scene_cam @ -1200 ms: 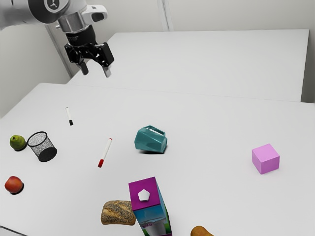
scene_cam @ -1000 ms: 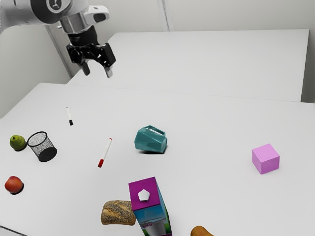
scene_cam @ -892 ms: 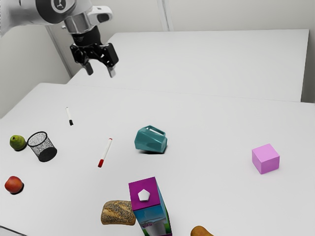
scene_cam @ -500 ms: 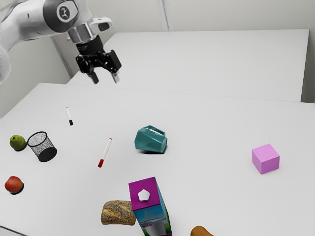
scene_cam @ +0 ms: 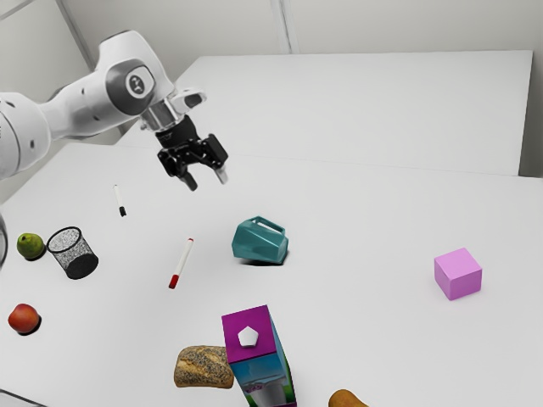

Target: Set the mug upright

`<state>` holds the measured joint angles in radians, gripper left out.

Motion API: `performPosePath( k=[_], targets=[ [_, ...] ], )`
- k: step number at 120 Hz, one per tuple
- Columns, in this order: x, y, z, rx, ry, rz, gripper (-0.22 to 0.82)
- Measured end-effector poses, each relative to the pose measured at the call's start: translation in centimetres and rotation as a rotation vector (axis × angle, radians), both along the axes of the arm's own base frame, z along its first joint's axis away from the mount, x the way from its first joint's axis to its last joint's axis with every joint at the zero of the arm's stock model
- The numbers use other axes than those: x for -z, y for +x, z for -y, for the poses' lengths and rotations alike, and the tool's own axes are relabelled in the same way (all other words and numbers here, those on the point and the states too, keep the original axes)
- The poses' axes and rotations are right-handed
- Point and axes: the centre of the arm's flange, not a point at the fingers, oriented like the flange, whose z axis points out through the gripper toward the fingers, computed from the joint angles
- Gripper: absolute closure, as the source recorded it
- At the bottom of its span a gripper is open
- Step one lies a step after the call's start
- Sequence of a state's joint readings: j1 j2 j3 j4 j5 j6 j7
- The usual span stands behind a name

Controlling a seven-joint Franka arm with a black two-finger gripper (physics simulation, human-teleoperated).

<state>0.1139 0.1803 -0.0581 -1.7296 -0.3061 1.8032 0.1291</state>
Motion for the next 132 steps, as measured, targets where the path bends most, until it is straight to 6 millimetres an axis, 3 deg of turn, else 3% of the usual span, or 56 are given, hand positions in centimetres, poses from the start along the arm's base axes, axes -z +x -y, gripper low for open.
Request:
performPosePath(
  k=[21, 88, 132],
  targets=[
    [4.0, -0.6, 0.0, -0.019, -0.065, -0.004, 0.03],
    [13.8, -1.1, -0.5, -0.108, -0.291, 0.023, 0.03],
    [17.3, -1.1, -0.2, -0.167, -0.457, 0.093, 0.03]
  ],
)
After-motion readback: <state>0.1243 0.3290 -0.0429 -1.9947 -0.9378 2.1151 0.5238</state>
